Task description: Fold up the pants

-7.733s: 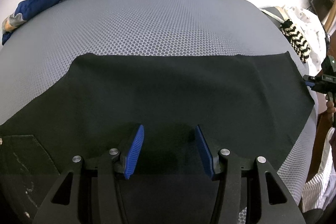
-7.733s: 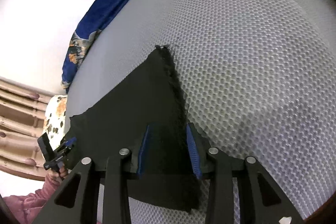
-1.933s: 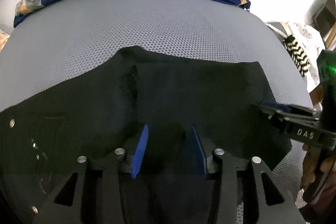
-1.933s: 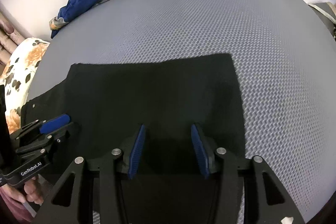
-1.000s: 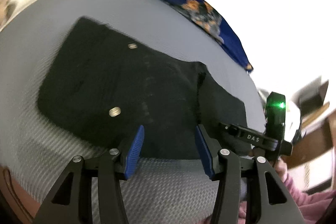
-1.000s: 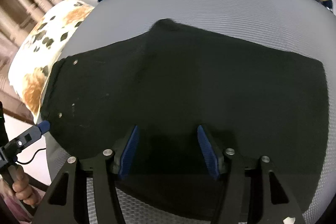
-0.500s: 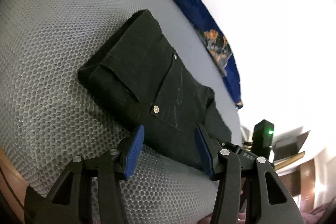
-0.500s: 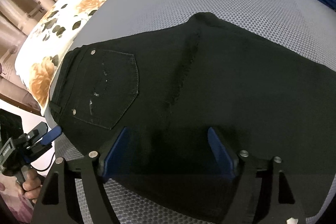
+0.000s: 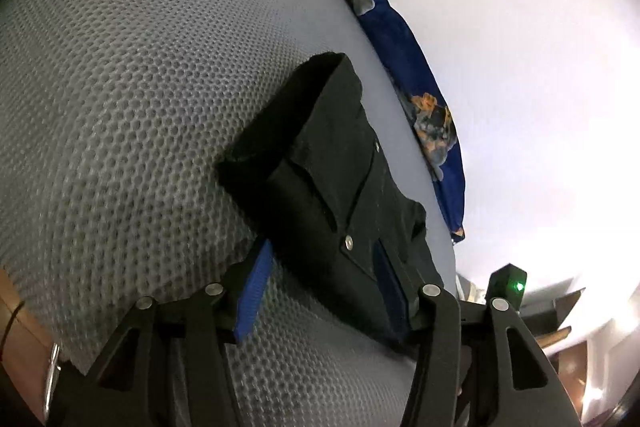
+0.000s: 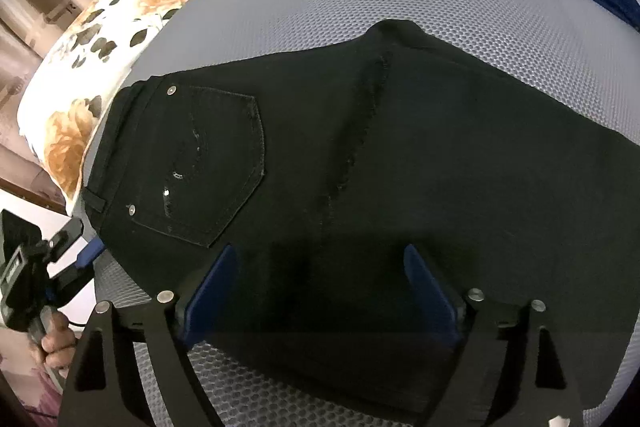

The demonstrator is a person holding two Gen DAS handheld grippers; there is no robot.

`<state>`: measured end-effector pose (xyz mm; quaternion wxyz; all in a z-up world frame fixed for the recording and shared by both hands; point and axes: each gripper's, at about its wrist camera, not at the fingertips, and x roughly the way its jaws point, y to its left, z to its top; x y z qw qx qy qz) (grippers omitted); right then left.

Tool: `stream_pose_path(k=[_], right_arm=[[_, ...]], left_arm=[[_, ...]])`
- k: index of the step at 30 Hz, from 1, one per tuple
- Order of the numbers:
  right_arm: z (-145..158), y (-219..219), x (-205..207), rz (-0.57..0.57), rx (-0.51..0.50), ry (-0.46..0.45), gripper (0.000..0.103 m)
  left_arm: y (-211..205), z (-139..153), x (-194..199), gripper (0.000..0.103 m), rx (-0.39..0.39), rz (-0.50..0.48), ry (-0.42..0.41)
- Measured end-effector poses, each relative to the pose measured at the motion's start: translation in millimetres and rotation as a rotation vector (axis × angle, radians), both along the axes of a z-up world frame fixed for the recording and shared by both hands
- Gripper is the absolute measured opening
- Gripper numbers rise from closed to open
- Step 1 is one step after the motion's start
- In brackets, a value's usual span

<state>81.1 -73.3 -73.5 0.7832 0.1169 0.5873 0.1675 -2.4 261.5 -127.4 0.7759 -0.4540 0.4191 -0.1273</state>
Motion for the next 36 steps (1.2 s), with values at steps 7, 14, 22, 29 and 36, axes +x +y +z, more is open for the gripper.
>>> stream_pose_path(k=[7,14,22,29,36], right_arm=[[-1,-3,1,-0.016,0.011,0.009,0.085],[-1,-1,2,-0.016,0.003,0.014,0.086],[-1,3,3,-0.02,-0.005,0.014,0.089],[-2,4,2,-0.026,-0.005,0.008,0.091],[0,-4,6,-0.045,0.041,0.025,0.091]], left_arm=[[6,-12,11,0.057,-0.035,0.006,0.021],[16,-18,10,0.057,-0.069,0.051,0.005],[12,-14,27,0.066,-0.04,0.066,-0.021],[1,-10,38,0.066,0.029,0.069,-0.046],[-6,-6,45,0.028,0.09,0.061,-0.006]])
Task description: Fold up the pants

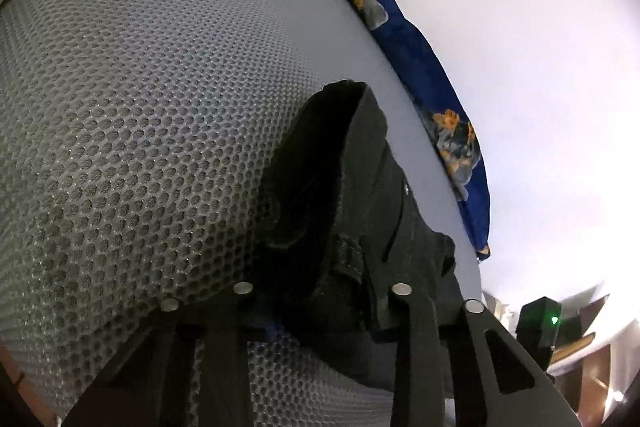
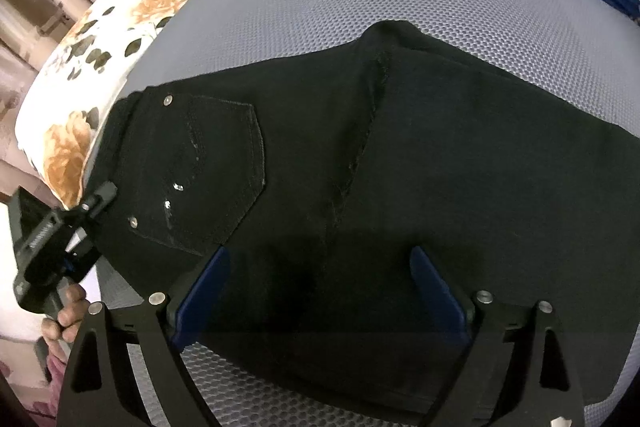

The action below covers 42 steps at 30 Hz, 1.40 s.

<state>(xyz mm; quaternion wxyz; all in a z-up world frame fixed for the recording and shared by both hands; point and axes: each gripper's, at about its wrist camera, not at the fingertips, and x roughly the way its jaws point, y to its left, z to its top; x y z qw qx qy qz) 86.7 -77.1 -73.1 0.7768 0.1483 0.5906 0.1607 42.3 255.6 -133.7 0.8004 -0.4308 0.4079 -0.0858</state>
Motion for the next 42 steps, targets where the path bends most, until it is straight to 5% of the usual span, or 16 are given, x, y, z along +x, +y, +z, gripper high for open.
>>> stream_pose_path(k=[5,13,23,32,42], right_arm=[[10,-18,-2,-0.047,0.035,-0.021,0.091],[39,-79,-11,-0.183,0.09,-0.091,0.091],[67,-169,-26,-0.347,0.108,-0.161,0.091],[63,-236,-52,-0.506,0.168,-0.174,0.091],[30,-273,-59,-0.564,0.23,-0.095,0.091]], left_arm=[[-17,37,2,0.026,0.07,-0.044,-0.077],[-58,103,25,0.026,0.018,-0.166,-0.192],[-183,164,60,0.026,0.113,-0.505,-0.318],[-313,142,72,0.026,0.197,-0.814,-0.272],[-387,86,64,0.026,0.307,-0.925,-0.179]])
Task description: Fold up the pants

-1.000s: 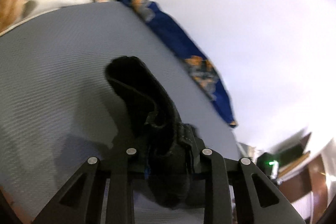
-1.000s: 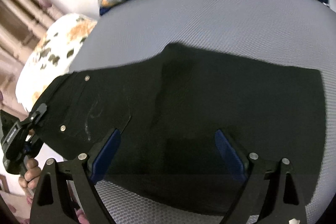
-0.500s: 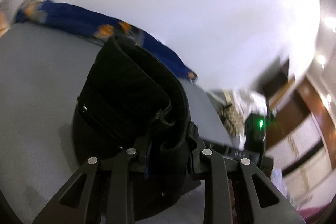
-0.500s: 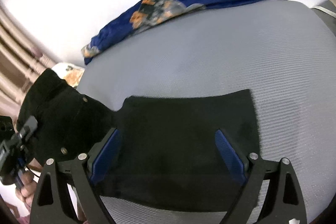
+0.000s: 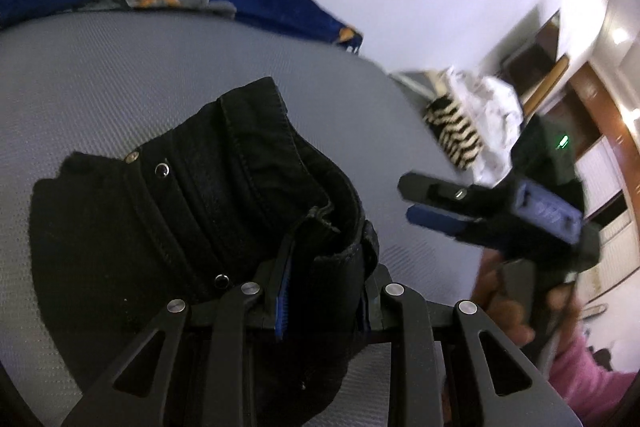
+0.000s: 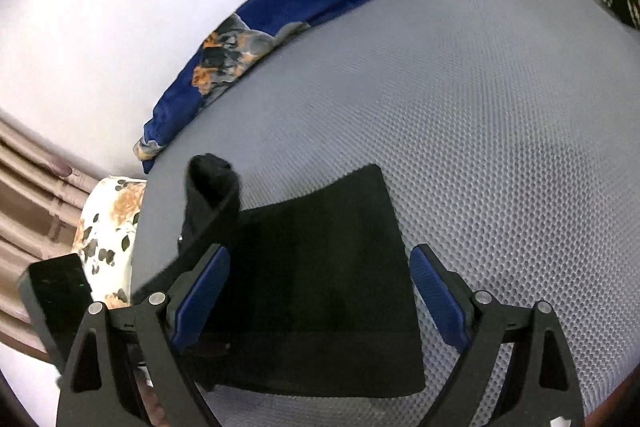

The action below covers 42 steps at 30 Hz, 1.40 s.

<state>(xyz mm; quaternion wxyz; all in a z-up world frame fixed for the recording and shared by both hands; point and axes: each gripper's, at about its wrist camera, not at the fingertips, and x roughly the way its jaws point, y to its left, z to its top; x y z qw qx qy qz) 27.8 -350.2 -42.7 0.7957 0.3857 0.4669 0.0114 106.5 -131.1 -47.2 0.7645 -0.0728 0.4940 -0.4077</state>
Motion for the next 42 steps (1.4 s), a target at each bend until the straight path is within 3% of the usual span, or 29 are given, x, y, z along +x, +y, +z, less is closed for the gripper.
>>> stream_pose_path(k=[5,9,15,20,25,29,33,39,41,42], right_arm=[[-13,1,5,0.032,0.027,0.016,0.091],[-21,8,16,0.094,0.035,0.025,0.091],[-37,13,30,0.172,0.091,0.032,0.091],[-54,20,39,0.263,0.151,0.042,0.089],[-65,22,50,0.338,0.182,0.023,0.072],[-71,22,61,0.377,0.21,-0.006,0.068],[-78,24,77,0.401,0.245,-0.03,0.059],[-82,26,95,0.401,0.299,-0.061,0.058],[-80,28,96,0.39,0.282,-0.053,0.047],[-79,31,94,0.394,0.291,-0.046,0.03]], left_arm=[[-26,-26,-19,0.03,0.114,-0.042,-0.017],[-37,-22,-33,0.048,0.144,-0.08,-0.05],[-24,1,-50,0.059,0.097,-0.13,-0.096],[15,19,-43,0.061,0.091,-0.024,-0.141],[64,15,-22,0.061,0.109,0.149,-0.111],[97,3,-12,0.061,0.131,0.25,-0.064],[111,-9,-13,0.061,0.146,0.281,-0.029],[103,-22,-14,0.061,0.177,0.258,-0.036],[101,-25,-14,0.061,0.184,0.257,-0.032],[101,-25,-13,0.061,0.182,0.257,-0.031]])
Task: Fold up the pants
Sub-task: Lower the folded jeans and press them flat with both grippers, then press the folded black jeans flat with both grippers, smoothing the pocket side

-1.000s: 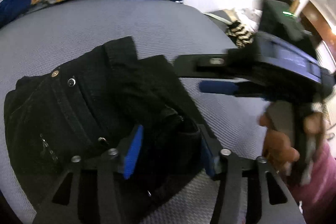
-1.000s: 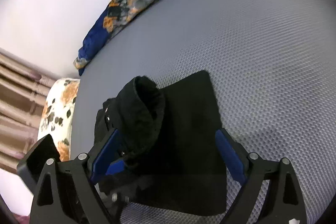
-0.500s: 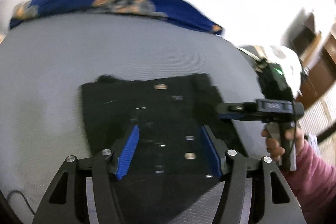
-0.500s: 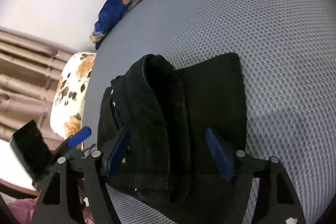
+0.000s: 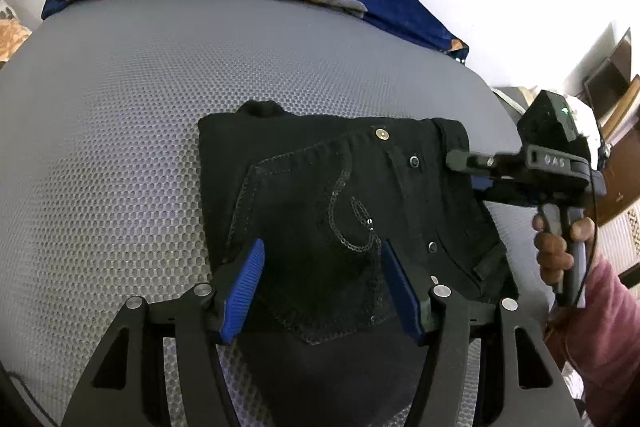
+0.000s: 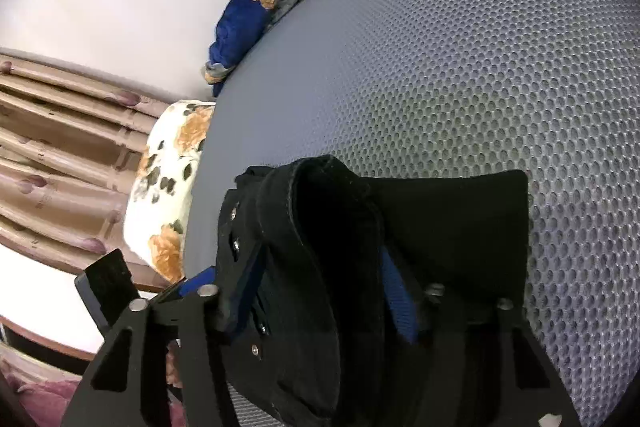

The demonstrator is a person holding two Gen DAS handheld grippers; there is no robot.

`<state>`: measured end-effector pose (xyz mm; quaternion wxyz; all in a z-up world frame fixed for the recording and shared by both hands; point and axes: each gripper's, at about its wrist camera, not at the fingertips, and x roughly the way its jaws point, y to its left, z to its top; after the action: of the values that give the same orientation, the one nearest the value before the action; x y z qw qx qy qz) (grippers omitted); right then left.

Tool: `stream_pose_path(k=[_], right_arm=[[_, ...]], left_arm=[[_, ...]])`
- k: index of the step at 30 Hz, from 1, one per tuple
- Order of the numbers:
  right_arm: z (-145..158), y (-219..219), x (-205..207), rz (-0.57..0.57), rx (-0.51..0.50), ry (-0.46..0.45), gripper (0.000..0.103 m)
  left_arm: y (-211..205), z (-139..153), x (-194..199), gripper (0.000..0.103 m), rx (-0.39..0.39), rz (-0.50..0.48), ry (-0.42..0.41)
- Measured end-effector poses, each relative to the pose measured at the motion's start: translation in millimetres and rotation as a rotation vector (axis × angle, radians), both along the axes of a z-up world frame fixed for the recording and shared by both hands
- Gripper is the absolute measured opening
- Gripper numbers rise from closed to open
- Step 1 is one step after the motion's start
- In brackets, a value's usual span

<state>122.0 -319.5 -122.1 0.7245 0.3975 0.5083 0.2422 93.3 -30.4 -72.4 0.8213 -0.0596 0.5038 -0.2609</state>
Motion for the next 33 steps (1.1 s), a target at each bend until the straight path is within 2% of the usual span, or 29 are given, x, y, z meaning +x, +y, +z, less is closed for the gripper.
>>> stream_pose_path(k=[1,4,8,13,16,19,22,24,26,27,31,33], right_arm=[[2,2,-3,-0.011,-0.001,0.011,0.02],[21,5,-14,-0.048,-0.056,-0.012,0.012],[58,11,-32,-0.1,-0.156,-0.043,0.01],[78,0,-49,-0.168,-0.218,-0.047,0.01],[75,-17,-59,-0.23,-0.231,-0.019,0.01],[60,-36,-67,-0.29,-0.24,0.025,0.01],[41,-44,-68,-0.314,-0.301,0.066,0.009],[23,-50,-67,-0.324,-0.281,0.091,0.009],[18,-52,-65,-0.32,-0.275,0.093,0.011],[19,-51,-63,-0.308,-0.282,0.094,0.012],[25,-42,-59,-0.294,-0.35,0.097,0.029],[29,-42,-62,-0.3,-0.354,0.096,0.03]], left_arm=[[0,0,0,0.061,-0.003,0.001,0.002],[0,3,8,0.061,-0.026,0.012,0.008],[2,16,7,0.061,-0.047,0.012,-0.024],[-8,37,4,0.061,-0.068,-0.034,-0.086],[-20,43,3,0.061,-0.076,-0.085,-0.105],[-32,40,3,0.061,-0.074,-0.13,-0.09],[-44,27,5,0.061,-0.061,-0.178,-0.047],[-52,10,8,0.061,-0.036,-0.192,0.009],[-56,-7,12,0.061,-0.007,-0.185,0.065],[-56,-11,13,0.061,0.001,-0.18,0.066],[-59,-12,15,0.061,0.018,-0.182,0.052],[-59,-10,16,0.061,0.018,-0.176,0.06]])
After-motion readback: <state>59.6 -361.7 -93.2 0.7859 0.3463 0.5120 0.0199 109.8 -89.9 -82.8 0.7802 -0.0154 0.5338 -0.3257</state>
